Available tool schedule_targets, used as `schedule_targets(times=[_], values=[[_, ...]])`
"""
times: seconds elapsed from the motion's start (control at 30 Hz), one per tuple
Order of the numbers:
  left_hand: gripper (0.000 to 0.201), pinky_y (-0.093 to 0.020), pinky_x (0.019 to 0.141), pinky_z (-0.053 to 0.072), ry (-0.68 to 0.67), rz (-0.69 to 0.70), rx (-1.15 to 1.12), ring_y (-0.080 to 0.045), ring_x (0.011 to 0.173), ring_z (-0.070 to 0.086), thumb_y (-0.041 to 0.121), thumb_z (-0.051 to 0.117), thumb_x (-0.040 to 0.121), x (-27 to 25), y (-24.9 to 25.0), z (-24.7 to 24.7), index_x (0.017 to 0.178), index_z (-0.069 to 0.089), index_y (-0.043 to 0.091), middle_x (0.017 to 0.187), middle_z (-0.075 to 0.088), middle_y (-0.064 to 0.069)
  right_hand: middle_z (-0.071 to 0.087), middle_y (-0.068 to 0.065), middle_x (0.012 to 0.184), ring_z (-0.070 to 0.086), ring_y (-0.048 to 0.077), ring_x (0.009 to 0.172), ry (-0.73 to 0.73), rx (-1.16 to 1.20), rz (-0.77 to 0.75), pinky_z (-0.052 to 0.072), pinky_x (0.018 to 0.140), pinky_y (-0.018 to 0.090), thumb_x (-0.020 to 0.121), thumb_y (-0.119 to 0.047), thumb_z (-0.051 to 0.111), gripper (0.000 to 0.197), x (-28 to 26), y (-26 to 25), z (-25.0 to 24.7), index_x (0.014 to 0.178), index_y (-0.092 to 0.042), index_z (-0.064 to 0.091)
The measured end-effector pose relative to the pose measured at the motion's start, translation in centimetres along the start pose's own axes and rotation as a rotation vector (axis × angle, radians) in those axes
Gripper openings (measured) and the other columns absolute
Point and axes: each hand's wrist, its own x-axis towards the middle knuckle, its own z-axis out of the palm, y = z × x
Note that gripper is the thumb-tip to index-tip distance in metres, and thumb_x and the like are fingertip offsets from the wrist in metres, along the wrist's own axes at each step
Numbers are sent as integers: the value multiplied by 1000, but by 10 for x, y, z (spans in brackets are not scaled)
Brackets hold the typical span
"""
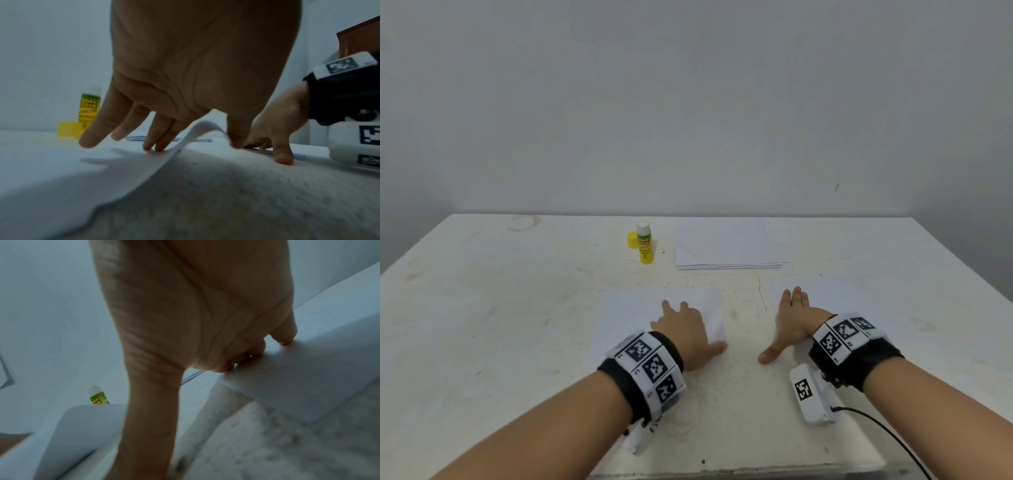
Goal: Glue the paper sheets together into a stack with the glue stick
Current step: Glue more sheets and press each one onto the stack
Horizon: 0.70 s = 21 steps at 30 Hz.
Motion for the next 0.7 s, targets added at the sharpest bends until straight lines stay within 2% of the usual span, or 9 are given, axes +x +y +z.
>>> schedule_targets(times=[0.07,0.13,0.2,0.27,0.3,0.37,0.43,0.53,0.7], values=[[95,-46,102,39,14,42,24,-35,133,32,79,39,80,0,-4,1,141,33,5,149,30,-10,-30,23,152,-22,36,143,5,-14,0,4,118,48,59,-63,79,151,-3,-1,-1,142,5,-27],[85,-43,102,37,15,128,91,-32,130,34,71,38,87,1,-16,-6,141,34,6,149,30,-9,-22,24,154,-16,37,145,13,-41,-3,8,118,47,57,-66,78,150,-4,-2,-2,144,6,-21],[72,-44,108,33,-29,225,148,-30,135,27,55,46,94,1,-32,-15,146,28,9,155,23,-8,8,26,153,11,37,143,68,-74,-11,22,115,45,53,-74,75,141,-1,-4,-6,145,9,8],[76,-45,113,27,-80,297,172,-28,141,16,42,55,93,4,-48,-18,152,16,13,160,9,-3,41,17,133,38,31,124,122,-130,-43,38,103,39,50,-84,65,112,3,-5,-14,120,1,44],[80,-45,115,24,-98,316,164,-27,144,10,40,57,93,5,-54,-17,153,10,16,161,3,0,48,13,123,44,28,114,126,-151,-55,41,97,36,53,-86,60,98,4,-7,-20,105,-4,50],[84,-47,117,18,-102,335,137,-27,146,-1,39,58,93,8,-63,-13,154,4,22,161,-3,4,59,9,107,52,23,97,132,-135,-57,43,88,33,56,-88,54,84,4,-9,-32,86,-9,55],[83,-50,118,14,-100,350,109,-27,147,-6,38,58,93,10,-67,-9,154,2,29,161,-6,4,60,4,96,54,23,94,207,-102,-40,42,94,39,59,-86,55,75,-1,-15,-45,75,-13,51],[84,-49,119,12,-103,340,62,-26,148,-6,36,59,93,12,-68,-5,152,0,36,161,-12,-1,61,5,109,54,27,110,359,-82,-57,36,102,45,69,-75,62,69,-6,-36,-64,94,-11,54],[81,-48,119,10,-142,329,89,-24,148,-11,38,54,95,13,-71,-4,153,-2,34,160,-16,-4,59,2,126,54,19,115,374,211,-436,41,96,30,79,-53,70,59,16,-107,-85,121,-12,59]])
